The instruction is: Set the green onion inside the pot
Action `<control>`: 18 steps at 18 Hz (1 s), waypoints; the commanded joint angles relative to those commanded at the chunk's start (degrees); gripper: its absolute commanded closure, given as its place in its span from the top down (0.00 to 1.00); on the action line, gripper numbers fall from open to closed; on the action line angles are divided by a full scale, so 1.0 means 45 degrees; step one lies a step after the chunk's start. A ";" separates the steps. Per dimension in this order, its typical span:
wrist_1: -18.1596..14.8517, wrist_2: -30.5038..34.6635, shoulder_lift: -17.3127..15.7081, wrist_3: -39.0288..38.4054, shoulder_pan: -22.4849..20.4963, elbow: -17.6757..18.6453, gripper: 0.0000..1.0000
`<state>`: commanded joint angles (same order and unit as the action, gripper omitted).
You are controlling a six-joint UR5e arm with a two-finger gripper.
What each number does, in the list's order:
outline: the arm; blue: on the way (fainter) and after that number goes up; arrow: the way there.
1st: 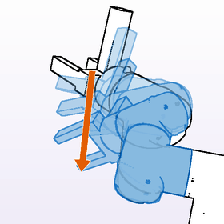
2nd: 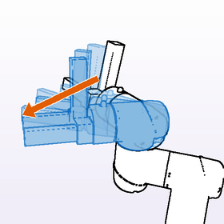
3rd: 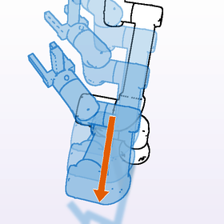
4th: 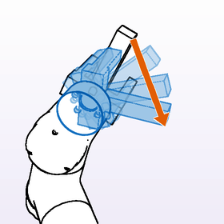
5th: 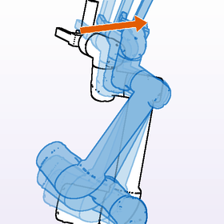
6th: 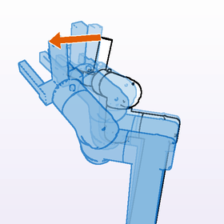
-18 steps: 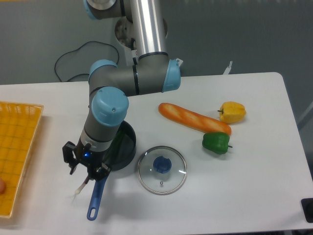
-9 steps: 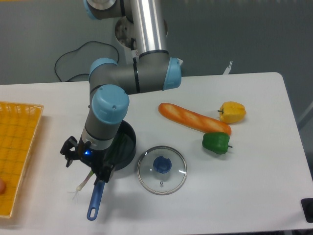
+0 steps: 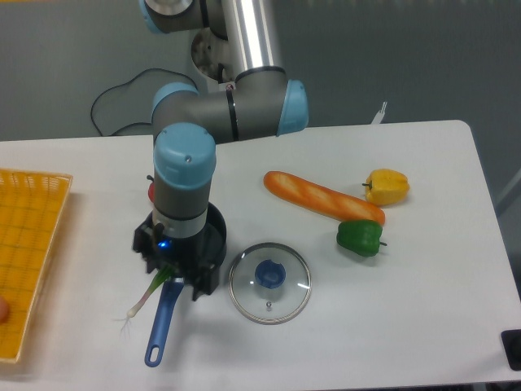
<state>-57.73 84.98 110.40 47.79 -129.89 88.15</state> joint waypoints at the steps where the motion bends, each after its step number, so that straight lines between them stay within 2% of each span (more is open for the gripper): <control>1: -0.0428 0.0196 -0.0156 0.0546 -0.0157 -0.0019 1.00; 8: -0.2949 0.1583 -0.0937 0.4414 -0.1270 -0.0195 1.00; 12: -0.4140 0.1526 -0.1368 0.5082 -0.1953 -0.0350 1.00; 15: -0.5897 0.1487 -0.1777 0.5880 -0.2539 -0.0644 1.00; 16: -0.6192 0.1487 -0.1817 0.6135 -0.2599 -0.0664 1.00; 18: -0.6312 0.1526 -0.2032 0.6215 -0.2639 -0.0567 1.00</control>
<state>-86.13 91.84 101.25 75.76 -141.77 85.60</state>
